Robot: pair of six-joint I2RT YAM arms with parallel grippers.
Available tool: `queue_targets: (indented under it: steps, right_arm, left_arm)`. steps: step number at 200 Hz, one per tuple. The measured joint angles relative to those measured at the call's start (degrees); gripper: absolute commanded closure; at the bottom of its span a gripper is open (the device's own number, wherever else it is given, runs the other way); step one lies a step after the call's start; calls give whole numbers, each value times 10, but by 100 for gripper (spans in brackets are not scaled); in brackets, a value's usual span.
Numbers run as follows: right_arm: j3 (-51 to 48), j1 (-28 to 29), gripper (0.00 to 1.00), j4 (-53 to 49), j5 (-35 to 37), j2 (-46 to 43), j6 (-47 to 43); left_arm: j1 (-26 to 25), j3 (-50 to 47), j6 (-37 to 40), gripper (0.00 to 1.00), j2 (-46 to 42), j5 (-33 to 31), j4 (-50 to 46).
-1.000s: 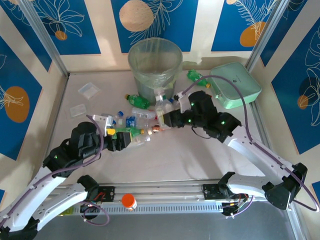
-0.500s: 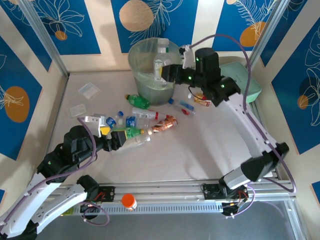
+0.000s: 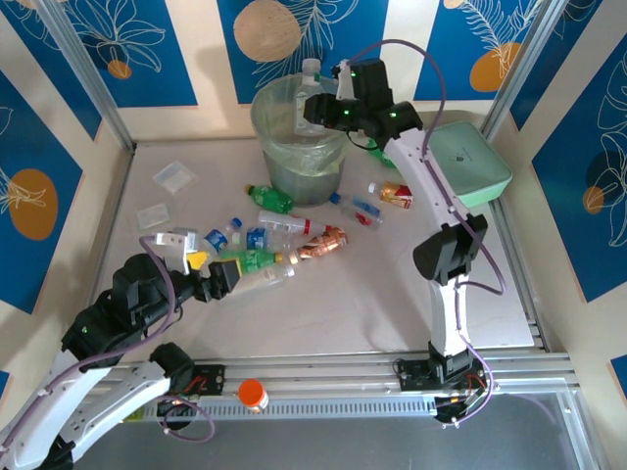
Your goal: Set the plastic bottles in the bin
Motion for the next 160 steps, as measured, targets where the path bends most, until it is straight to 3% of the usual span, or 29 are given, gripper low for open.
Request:
queue_targets:
  steps: [49, 72, 115, 160]
  right_arm:
    - [76, 3, 52, -42, 22, 82, 0]
    - [82, 5, 49, -43, 24, 88, 0]
    - [90, 8, 33, -46, 25, 91, -2]
    - [115, 9, 30, -56, 22, 94, -2]
  left_arm:
    - [0, 1, 14, 8, -5, -1, -9]
    - [0, 2, 20, 8, -6, -2, -10]
    - [0, 2, 33, 8, -6, -6, -11]
    - [0, 3, 34, 8, -6, -5, -10]
